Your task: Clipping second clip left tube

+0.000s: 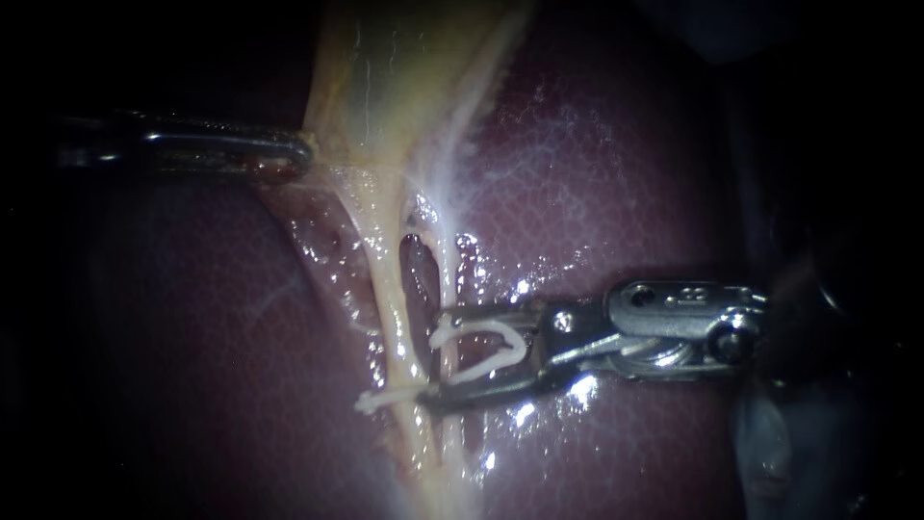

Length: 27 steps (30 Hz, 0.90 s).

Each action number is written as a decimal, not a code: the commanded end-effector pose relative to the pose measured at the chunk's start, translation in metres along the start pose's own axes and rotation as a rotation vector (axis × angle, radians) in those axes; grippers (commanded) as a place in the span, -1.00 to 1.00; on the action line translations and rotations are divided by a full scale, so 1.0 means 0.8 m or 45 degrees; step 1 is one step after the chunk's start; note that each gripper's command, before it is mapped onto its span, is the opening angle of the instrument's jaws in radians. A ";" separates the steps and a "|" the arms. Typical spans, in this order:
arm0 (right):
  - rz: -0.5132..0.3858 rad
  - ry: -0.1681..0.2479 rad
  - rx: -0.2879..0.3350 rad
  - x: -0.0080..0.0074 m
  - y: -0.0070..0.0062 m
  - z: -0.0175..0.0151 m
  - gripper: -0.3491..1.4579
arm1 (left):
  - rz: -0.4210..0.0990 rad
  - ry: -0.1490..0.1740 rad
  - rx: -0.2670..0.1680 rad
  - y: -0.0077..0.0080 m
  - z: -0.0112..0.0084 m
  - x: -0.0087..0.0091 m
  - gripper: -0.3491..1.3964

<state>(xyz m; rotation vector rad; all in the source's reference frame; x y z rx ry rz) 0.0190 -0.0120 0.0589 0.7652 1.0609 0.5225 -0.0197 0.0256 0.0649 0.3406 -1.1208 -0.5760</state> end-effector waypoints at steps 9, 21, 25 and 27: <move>0.122 0.018 0.091 -0.0028 0.0034 0.0013 -0.06 | 0.000 0.000 0.001 0.0000 -0.0001 0.0000 -1.00; 0.201 0.043 0.200 -0.0040 0.0049 0.0046 -0.06 | 0.001 0.000 0.002 0.0000 -0.0002 0.0001 -1.00; 0.231 0.075 0.241 -0.0033 0.0046 0.0059 -0.06 | 0.001 0.000 -0.002 0.0001 -0.0002 0.0001 -1.00; 0.242 0.097 0.262 -0.0030 0.0045 0.0062 -0.06 | 0.001 0.000 -0.002 0.0001 -0.0002 0.0001 -1.00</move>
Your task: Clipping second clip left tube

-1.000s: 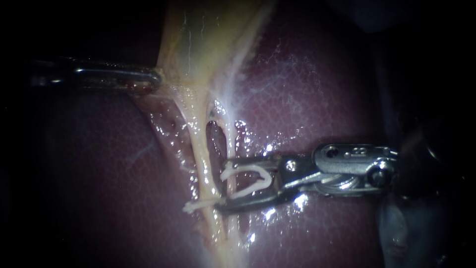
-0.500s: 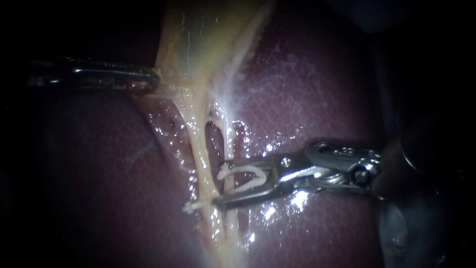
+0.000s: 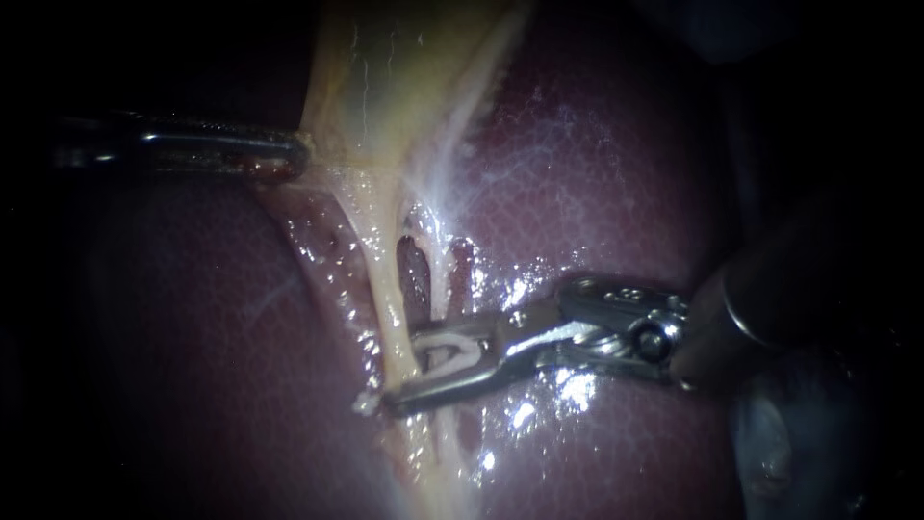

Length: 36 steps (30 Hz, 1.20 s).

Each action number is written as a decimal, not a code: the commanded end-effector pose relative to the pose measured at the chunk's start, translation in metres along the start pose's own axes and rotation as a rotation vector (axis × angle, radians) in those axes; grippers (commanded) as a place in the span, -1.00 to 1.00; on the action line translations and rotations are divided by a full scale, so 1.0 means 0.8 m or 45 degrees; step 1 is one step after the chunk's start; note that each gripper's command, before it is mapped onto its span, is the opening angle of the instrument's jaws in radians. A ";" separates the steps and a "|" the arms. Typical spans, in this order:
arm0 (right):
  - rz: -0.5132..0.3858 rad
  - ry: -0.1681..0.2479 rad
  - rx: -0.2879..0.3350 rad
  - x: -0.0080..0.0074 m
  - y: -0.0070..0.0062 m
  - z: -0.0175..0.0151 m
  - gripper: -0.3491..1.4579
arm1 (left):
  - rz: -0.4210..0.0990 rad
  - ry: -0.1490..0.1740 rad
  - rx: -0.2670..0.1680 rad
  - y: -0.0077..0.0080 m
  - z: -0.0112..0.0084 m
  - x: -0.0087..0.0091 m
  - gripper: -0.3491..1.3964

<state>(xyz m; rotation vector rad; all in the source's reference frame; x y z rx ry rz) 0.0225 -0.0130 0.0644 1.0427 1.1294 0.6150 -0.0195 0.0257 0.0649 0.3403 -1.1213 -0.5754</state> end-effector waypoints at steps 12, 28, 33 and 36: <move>0.042 0.081 0.128 0.0027 -0.0037 0.0021 -0.06 | -0.001 0.001 -0.015 0.0015 -0.0002 0.0007 -1.00; 0.057 0.113 0.169 0.0056 -0.0075 0.0013 -0.19 | -0.001 0.001 -0.014 0.0015 -0.0002 0.0007 -1.00; 0.055 0.108 0.176 0.0053 -0.0071 0.0007 -0.44 | -0.001 0.001 -0.014 0.0015 -0.0002 0.0007 -1.00; 0.055 0.107 0.177 0.0053 -0.0068 0.0006 -0.55 | -0.001 0.001 -0.015 0.0015 -0.0002 0.0007 -1.00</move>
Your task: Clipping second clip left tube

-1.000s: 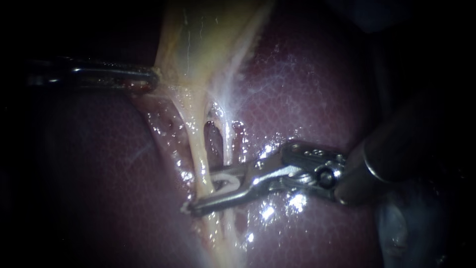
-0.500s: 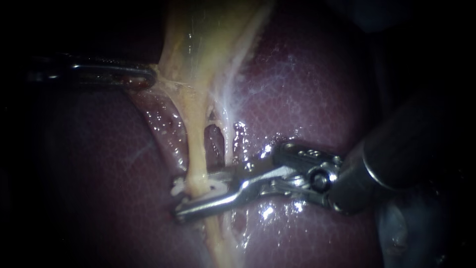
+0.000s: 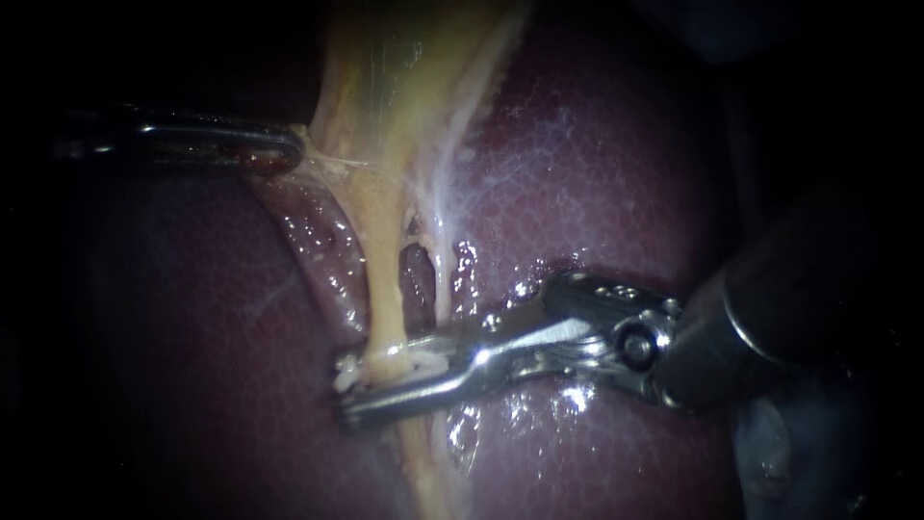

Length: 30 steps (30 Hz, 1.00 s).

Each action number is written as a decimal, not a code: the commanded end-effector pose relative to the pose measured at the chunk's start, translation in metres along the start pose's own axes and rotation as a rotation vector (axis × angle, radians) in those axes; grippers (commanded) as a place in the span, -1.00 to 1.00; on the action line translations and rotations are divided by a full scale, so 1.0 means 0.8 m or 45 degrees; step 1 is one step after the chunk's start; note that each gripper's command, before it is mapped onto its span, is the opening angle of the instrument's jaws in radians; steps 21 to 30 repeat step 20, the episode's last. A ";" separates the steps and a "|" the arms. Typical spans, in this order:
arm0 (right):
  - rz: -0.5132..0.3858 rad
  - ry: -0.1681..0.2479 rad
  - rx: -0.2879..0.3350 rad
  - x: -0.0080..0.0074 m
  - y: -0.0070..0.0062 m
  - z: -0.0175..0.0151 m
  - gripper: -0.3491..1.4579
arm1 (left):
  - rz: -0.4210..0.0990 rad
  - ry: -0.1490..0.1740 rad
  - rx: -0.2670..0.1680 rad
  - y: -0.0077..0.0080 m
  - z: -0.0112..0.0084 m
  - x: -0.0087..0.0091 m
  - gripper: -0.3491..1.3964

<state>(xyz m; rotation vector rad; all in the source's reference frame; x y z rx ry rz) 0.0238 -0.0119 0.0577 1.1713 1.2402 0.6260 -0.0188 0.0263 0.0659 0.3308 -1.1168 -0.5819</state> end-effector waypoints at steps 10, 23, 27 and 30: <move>0.000 -0.003 0.004 0.0000 0.0003 -0.0001 -1.00 | 0.000 0.000 0.000 0.0000 0.0001 0.0000 -1.00; -0.001 -0.006 0.008 -0.0001 0.0011 -0.0004 -1.00 | 0.000 0.004 0.000 0.0000 0.0001 0.0000 -1.00; -0.001 -0.006 0.008 -0.0001 0.0011 -0.0004 -1.00 | 0.000 0.004 0.000 0.0000 0.0001 0.0000 -1.00; -0.001 -0.006 0.008 -0.0001 0.0011 -0.0004 -1.00 | 0.000 0.004 0.000 0.0000 0.0001 0.0000 -1.00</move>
